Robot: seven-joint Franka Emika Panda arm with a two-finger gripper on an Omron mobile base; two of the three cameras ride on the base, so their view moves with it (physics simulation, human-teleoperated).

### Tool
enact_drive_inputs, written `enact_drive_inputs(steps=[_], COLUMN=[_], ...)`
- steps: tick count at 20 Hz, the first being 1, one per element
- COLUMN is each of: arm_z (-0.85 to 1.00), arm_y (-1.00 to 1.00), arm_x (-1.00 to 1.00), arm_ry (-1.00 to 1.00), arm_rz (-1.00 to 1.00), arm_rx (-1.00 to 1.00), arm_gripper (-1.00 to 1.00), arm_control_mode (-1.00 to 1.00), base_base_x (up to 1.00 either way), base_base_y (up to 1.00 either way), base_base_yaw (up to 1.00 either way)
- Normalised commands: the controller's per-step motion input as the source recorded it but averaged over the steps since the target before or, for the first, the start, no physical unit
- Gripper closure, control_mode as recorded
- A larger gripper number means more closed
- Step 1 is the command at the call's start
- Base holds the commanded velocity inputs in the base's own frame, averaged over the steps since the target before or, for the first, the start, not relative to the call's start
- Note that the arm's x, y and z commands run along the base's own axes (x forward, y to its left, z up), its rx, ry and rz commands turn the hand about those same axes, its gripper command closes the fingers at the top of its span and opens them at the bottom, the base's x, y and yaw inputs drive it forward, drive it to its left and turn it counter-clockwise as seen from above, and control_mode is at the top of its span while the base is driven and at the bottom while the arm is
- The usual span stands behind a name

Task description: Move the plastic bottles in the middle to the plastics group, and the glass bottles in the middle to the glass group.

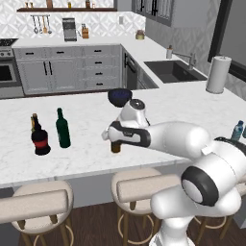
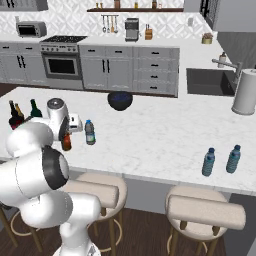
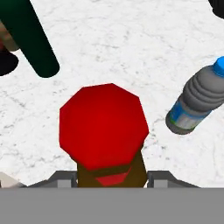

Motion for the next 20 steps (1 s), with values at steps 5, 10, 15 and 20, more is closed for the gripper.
enact_drive_inputs(steps=[5, 10, 15, 20], arm_z=[0.00, 0.00, -0.06, 0.00], arm_y=[0.88, 0.61, 0.28, 0.19], arm_x=[0.00, 0.04, 0.39, 0.61], arm_ry=[0.00, -0.03, -0.11, -0.01], arm_rz=[0.16, 0.04, 0.00, 0.00], arm_rx=[0.00, 0.00, 0.00, 0.00], arm_gripper=[1.00, 1.00, 1.00, 1.00], arm_control_mode=[-1.00, -1.00, -1.00, -1.00], base_base_x=[0.00, 0.00, 0.00, 0.00], base_base_y=[0.00, 0.00, 0.00, 0.00], base_base_yaw=[0.00, 0.00, 0.00, 0.00])
